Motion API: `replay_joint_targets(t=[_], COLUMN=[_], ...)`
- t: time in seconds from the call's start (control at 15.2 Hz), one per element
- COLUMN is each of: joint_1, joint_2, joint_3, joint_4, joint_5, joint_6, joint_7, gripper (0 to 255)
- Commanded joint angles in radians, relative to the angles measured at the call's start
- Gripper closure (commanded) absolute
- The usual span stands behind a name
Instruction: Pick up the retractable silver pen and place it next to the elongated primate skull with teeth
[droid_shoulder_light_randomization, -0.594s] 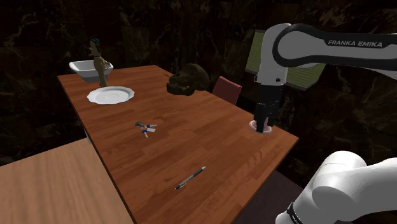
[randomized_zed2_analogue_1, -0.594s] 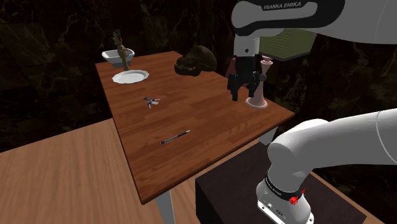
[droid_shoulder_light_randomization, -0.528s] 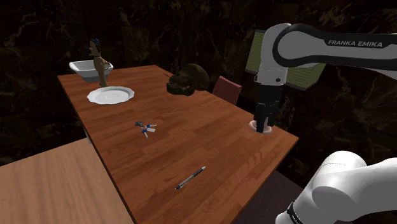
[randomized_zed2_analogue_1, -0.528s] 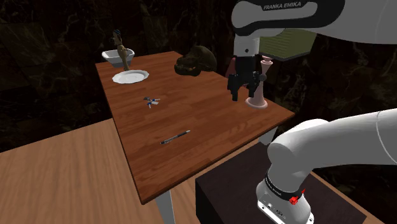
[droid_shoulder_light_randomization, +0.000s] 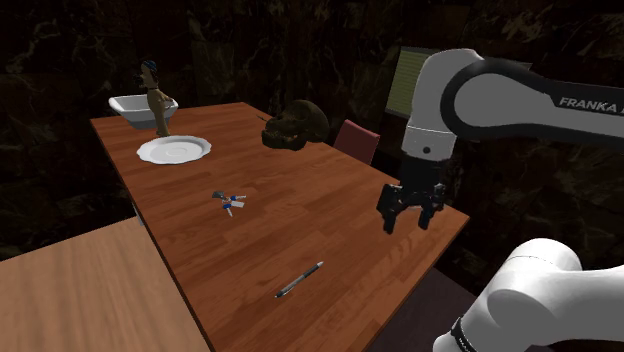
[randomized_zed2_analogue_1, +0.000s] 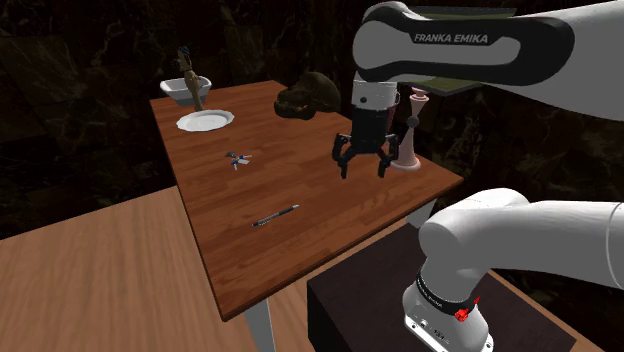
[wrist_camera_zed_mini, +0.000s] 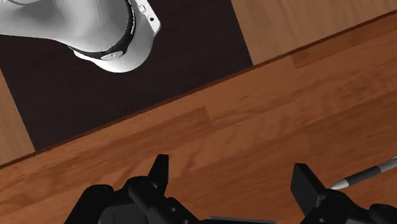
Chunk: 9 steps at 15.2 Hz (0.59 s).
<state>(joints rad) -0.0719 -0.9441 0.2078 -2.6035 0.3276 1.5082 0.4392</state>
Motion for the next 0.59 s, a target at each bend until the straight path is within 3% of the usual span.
replay_joint_targets(t=[0.0, 0.33, 0.53], joint_1=[-0.013, -0.060, -0.115], joint_2=[-0.044, -0.065, -0.039], joint_3=[0.079, 0.303, 0.446], joint_4=[-0.026, -0.031, 0.000], joint_5=[0.073, 0.239, 0.316], joint_6=[0.027, 0.132, 0.205], joint_7=[0.157, 0.512, 0.719], gripper=[0, 0, 0])
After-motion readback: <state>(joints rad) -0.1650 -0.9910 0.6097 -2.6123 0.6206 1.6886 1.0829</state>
